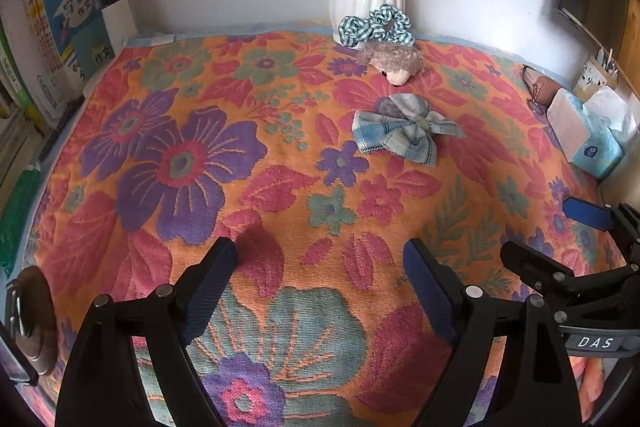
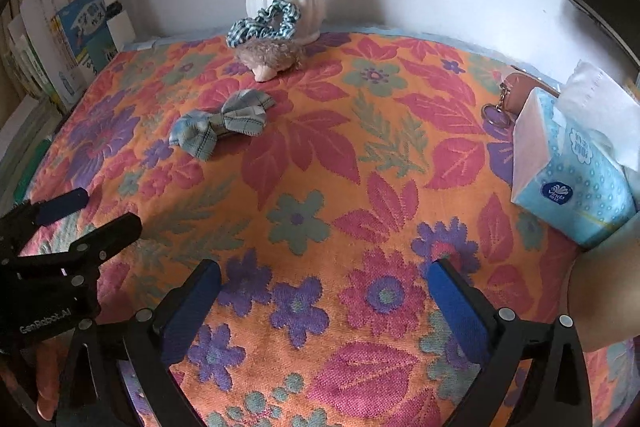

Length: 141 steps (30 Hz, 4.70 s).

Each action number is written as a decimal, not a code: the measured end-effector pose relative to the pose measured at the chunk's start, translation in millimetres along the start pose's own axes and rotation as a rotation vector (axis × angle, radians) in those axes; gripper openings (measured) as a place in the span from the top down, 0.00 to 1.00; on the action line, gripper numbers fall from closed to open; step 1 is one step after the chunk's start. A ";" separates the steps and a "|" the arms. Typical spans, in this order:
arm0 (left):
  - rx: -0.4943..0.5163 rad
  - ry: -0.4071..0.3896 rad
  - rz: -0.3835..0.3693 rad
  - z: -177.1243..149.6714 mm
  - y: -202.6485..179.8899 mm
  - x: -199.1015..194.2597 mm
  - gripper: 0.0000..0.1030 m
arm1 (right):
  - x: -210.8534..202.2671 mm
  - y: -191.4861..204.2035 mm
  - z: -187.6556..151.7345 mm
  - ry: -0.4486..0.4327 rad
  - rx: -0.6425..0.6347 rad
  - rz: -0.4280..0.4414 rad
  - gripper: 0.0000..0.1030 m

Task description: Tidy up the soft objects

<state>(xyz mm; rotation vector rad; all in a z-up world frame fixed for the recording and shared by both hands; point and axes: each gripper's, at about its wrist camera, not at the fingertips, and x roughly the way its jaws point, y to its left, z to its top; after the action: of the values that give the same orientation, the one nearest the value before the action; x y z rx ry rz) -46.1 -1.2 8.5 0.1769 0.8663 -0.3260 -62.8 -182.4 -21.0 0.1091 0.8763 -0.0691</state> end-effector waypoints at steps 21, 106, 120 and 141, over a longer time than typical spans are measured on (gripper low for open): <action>0.020 0.069 -0.051 9.3 2.2 -8.7 0.19 | 4.8 -1.3 6.7 0.090 -0.022 0.018 0.00; 0.521 -0.279 -0.542 15.7 -373.1 -134.6 0.79 | -239.0 -331.9 -44.5 -0.400 0.419 -0.155 0.51; 0.589 -0.340 -0.429 14.4 -416.6 -98.0 0.51 | -172.2 -370.9 -13.9 -0.236 0.486 -0.095 0.34; 0.526 -0.507 -0.347 -41.9 -272.8 -197.1 0.23 | -270.9 -285.1 -98.2 -0.474 0.492 -0.086 0.13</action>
<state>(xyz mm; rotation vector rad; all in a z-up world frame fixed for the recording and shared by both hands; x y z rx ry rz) -290.6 -203.6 127.9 0.4112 0.2883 -0.8827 -340.6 -448.9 105.9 0.4945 0.3752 -0.3759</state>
